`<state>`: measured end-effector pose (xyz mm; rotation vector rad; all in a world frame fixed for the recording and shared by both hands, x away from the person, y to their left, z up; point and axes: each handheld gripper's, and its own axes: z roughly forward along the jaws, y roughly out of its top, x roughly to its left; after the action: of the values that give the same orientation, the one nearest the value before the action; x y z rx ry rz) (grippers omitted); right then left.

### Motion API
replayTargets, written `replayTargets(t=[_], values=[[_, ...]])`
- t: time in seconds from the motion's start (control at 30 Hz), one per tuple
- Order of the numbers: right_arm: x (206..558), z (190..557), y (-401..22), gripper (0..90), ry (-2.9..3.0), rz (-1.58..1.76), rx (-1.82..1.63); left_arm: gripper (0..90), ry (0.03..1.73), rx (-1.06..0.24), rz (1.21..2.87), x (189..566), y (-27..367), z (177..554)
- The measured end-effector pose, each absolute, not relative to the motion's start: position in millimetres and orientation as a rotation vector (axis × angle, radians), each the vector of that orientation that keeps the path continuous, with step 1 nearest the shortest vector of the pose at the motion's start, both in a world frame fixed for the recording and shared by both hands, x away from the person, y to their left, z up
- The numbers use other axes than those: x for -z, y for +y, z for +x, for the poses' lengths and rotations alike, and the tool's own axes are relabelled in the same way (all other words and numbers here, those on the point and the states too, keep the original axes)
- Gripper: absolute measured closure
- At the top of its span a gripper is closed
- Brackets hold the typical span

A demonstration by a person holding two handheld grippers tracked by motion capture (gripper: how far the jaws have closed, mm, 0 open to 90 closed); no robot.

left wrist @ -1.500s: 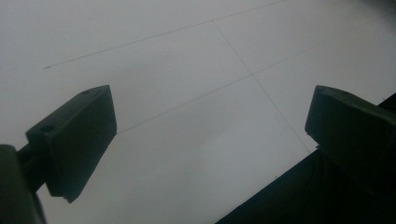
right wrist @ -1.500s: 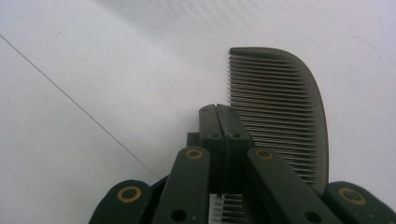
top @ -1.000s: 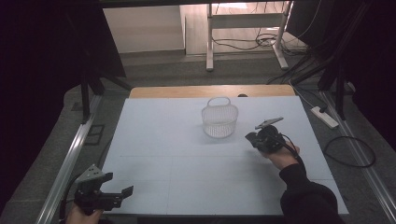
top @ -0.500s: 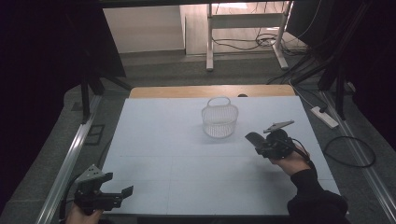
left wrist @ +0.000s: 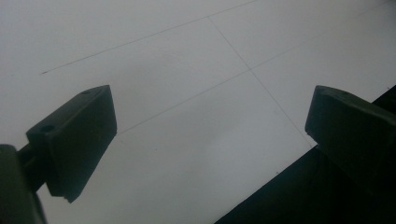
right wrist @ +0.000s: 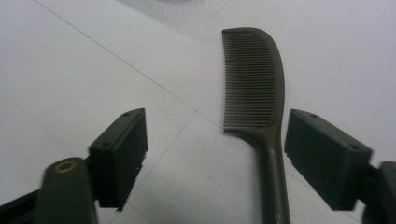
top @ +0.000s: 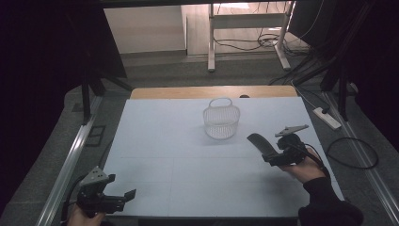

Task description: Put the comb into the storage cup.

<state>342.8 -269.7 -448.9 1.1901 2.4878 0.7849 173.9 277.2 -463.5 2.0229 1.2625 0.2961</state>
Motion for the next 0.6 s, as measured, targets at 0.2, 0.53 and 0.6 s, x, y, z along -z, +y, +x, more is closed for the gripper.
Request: replayTargets(t=[0.2,0.53,0.6], values=[[449,338,-280,9.1,2.483,1.202,-0.763,2.9,1.248,-0.296,2.027,463,277,173],[449,333,-300,0.0,2.428,1.269,-0.779,2.8,1.244,-0.296,2.033,463,276,173],[448,333,-303,0.0,2.417,1.282,-0.785,2.9,1.244,-0.295,2.033,463,276,173]])
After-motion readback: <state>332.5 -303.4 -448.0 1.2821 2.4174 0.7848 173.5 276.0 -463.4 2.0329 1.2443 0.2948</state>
